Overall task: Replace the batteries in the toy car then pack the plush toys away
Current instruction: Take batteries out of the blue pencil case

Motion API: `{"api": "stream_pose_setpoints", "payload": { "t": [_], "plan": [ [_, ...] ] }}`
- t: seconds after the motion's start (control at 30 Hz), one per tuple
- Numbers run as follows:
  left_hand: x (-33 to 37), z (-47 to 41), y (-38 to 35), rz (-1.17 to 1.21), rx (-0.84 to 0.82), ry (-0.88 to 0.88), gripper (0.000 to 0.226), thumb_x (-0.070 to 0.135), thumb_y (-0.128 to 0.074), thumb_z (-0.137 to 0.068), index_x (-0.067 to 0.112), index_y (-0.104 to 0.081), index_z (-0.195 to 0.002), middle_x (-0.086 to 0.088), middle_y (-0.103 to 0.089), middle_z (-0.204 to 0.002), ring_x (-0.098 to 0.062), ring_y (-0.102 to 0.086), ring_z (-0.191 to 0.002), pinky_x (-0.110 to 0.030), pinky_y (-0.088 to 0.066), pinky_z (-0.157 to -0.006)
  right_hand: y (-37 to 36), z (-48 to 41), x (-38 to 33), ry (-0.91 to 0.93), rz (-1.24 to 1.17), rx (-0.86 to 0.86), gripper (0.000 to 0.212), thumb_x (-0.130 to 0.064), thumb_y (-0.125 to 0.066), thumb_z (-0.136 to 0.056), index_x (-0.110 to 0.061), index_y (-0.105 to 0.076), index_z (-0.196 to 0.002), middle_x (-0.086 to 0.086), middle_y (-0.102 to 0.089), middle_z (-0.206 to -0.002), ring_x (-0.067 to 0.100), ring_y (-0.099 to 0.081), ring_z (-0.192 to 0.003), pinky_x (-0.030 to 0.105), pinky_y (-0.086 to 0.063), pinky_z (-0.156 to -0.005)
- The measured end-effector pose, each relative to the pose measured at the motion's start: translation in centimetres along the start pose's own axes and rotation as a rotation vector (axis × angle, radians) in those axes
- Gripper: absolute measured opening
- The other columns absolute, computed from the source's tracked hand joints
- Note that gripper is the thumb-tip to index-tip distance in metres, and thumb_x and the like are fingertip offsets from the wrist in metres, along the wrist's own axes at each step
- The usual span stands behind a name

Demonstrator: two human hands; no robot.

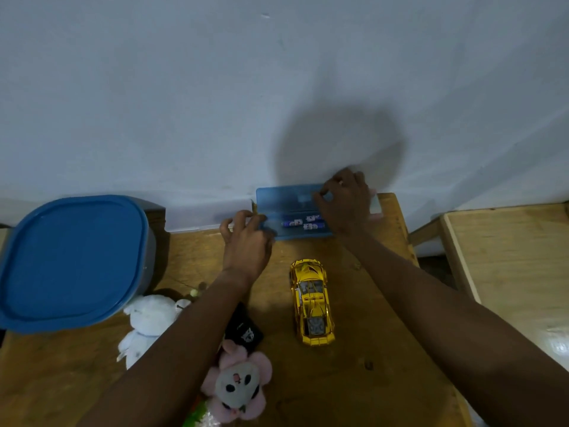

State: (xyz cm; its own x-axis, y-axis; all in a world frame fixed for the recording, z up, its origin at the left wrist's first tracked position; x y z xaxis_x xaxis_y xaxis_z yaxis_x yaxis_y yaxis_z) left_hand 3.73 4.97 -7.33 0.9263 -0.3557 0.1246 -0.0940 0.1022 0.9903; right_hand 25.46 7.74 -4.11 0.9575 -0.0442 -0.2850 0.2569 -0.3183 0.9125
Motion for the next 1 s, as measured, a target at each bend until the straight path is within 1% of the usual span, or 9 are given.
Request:
{"api": "stream_pose_setpoints", "payload": {
  "t": [0.1, 0.17, 0.27, 0.4, 0.5, 0.6, 0.73, 0.83, 1.0],
  "plan": [
    [-0.1, 0.0, 0.3, 0.009, 0.007, -0.001, 0.019, 0.041, -0.061, -0.094, 0.036, -0.076, -0.105, 0.004, -0.054, -0.144, -0.027, -0.03, -0.139, -0.047, -0.015, -0.103, 0.1, 0.7, 0.3, 0.094, -0.082, -0.245, 0.017, -0.028, -0.071, -0.085, -0.011, -0.073, -0.082, 0.007, -0.07, -0.085, 0.022, -0.063, -0.081, 0.023, -0.033, -0.067],
    [-0.1, 0.0, 0.3, 0.023, -0.001, 0.004, 0.019, 0.04, -0.061, -0.094, 0.035, -0.076, -0.106, 0.003, -0.054, -0.145, -0.028, -0.029, -0.14, -0.048, -0.017, -0.104, 0.4, 1.6, 0.2, 0.146, -0.062, -0.421, 0.021, -0.029, -0.067, -0.09, -0.012, -0.073, -0.101, 0.008, -0.071, -0.102, 0.023, -0.063, -0.097, 0.024, -0.035, -0.074],
    [-0.1, 0.0, 0.2, 0.026, -0.008, 0.003, 0.018, 0.04, -0.063, -0.093, 0.035, -0.076, -0.105, 0.002, -0.054, -0.145, -0.029, -0.028, -0.141, -0.049, -0.019, -0.105, 0.0, 2.1, 0.7, 0.118, -0.002, -0.534, 0.033, -0.029, -0.064, -0.092, -0.015, -0.066, -0.122, 0.01, -0.064, -0.123, 0.028, -0.055, -0.117, 0.032, -0.041, -0.094],
    [0.0, 0.2, 0.3, 0.013, 0.023, -0.004, 0.013, 0.039, -0.068, -0.09, 0.034, -0.078, -0.097, -0.004, -0.051, -0.146, -0.032, -0.031, -0.138, -0.051, -0.025, -0.103, -1.0, 1.3, 0.0, 0.134, 0.23, -0.663, 0.025, -0.027, -0.062, -0.091, -0.013, -0.067, -0.111, 0.011, -0.065, -0.115, 0.029, -0.061, -0.109, 0.039, -0.051, -0.089],
    [0.0, 0.4, 0.3, 0.008, 0.057, -0.004, 0.011, 0.04, -0.068, -0.09, 0.035, -0.077, -0.093, -0.007, -0.043, -0.151, -0.034, -0.03, -0.138, -0.05, -0.021, -0.101, -1.0, 1.0, -0.5, 0.14, 0.268, -0.68, 0.019, -0.017, -0.059, -0.092, -0.009, -0.067, -0.107, 0.013, -0.067, -0.111, 0.031, -0.064, -0.106, 0.04, -0.052, -0.087],
    [0.1, 0.4, 0.3, 0.022, 0.036, 0.008, 0.017, 0.043, -0.062, -0.093, 0.035, -0.077, -0.095, -0.005, -0.046, -0.151, -0.033, -0.029, -0.14, -0.05, -0.021, -0.103, -1.3, 0.7, -0.4, 0.157, 0.272, -0.689, 0.018, -0.015, -0.057, -0.094, -0.008, -0.065, -0.108, 0.013, -0.068, -0.111, 0.03, -0.065, -0.104, 0.038, -0.052, -0.086],
    [0.0, 0.3, 0.6, 0.027, 0.021, 0.006, 0.018, 0.043, -0.062, -0.094, 0.034, -0.077, -0.097, -0.003, -0.049, -0.15, -0.033, -0.03, -0.141, -0.05, -0.021, -0.104, -1.2, 0.3, -0.2, 0.165, 0.222, -0.68, 0.021, -0.026, -0.062, -0.092, -0.013, -0.07, -0.106, 0.007, -0.07, -0.106, 0.025, -0.066, -0.096, 0.033, -0.05, -0.079],
    [0.0, 0.3, 0.7, 0.039, 0.005, 0.01, 0.019, 0.043, -0.06, -0.095, 0.034, -0.076, -0.1, -0.002, -0.047, -0.152, -0.031, -0.029, -0.141, -0.049, -0.02, -0.105, -1.2, 0.2, 0.0, 0.169, 0.187, -0.676, 0.026, -0.036, -0.064, -0.089, -0.015, -0.073, -0.102, 0.006, -0.07, -0.104, 0.024, -0.066, -0.093, 0.028, -0.042, -0.07],
    [0.0, 0.3, 0.6, 0.053, 0.002, 0.02, 0.021, 0.044, -0.059, -0.096, 0.034, -0.076, -0.1, 0.0, -0.047, -0.153, -0.03, -0.028, -0.141, -0.046, -0.019, -0.104, -0.9, 0.8, -1.0, 0.297, 0.092, -0.596, 0.028, -0.036, -0.058, -0.094, -0.014, -0.073, -0.103, 0.009, -0.06, -0.11, 0.026, -0.056, -0.106, 0.035, -0.047, -0.079]
  ]
}}
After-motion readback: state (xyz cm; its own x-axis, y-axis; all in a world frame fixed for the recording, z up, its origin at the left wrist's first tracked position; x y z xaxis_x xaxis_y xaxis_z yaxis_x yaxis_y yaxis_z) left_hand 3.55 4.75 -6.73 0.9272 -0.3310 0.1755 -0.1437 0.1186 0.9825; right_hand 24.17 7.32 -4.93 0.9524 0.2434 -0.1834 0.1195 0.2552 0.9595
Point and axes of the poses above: each hand's wrist, its own z-axis away from the middle knuckle, its own y-axis out of the back of the hand, x = y × z, the point moved 2 cm from there along -z, towards the middle knuckle
